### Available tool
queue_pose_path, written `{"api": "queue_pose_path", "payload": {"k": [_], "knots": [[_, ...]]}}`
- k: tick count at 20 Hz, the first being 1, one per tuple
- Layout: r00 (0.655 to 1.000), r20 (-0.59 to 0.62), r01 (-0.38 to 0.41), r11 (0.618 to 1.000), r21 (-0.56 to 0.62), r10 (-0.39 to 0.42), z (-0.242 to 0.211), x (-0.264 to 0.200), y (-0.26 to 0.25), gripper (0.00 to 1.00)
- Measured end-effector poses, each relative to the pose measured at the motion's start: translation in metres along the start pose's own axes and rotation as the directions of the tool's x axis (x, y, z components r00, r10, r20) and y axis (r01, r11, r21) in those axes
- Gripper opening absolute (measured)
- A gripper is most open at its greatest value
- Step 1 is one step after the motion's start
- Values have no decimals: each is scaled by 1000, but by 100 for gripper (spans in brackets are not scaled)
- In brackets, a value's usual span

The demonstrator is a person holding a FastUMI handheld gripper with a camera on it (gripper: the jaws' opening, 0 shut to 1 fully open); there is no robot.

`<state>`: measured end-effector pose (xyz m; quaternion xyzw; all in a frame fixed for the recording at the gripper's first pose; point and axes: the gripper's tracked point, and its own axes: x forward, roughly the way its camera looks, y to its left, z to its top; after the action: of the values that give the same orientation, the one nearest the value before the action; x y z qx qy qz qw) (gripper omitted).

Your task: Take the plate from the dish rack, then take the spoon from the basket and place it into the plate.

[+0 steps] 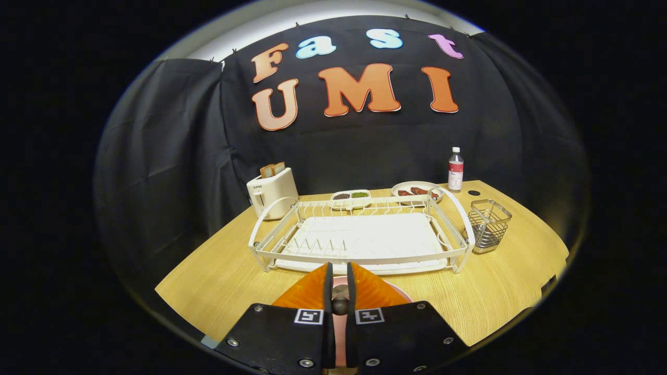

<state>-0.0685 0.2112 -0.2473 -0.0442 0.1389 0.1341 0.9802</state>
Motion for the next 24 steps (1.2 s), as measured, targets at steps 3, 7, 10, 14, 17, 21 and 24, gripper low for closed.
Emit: {"api": "queue_pose_path", "payload": {"k": [3,7,10,14,17,21,24], "knots": [[1000,7,-4,1000,6,4,-4,0,0,8],[1000,-3,-17,1000,-4,17,-15,2,-1,9],[1000,7,-21,1000,-6,22,-15,3,-2,9],[997,-74,-8,1000,-9,7,-36,3,-8,15],[995,-94,-15,1000,10,16,-37,0,-6,32],[996,-87,-4,1000,-21,2,-21,-6,-13,65],[997,-72,16,1000,-19,-17,3,-13,-22,86]]}}
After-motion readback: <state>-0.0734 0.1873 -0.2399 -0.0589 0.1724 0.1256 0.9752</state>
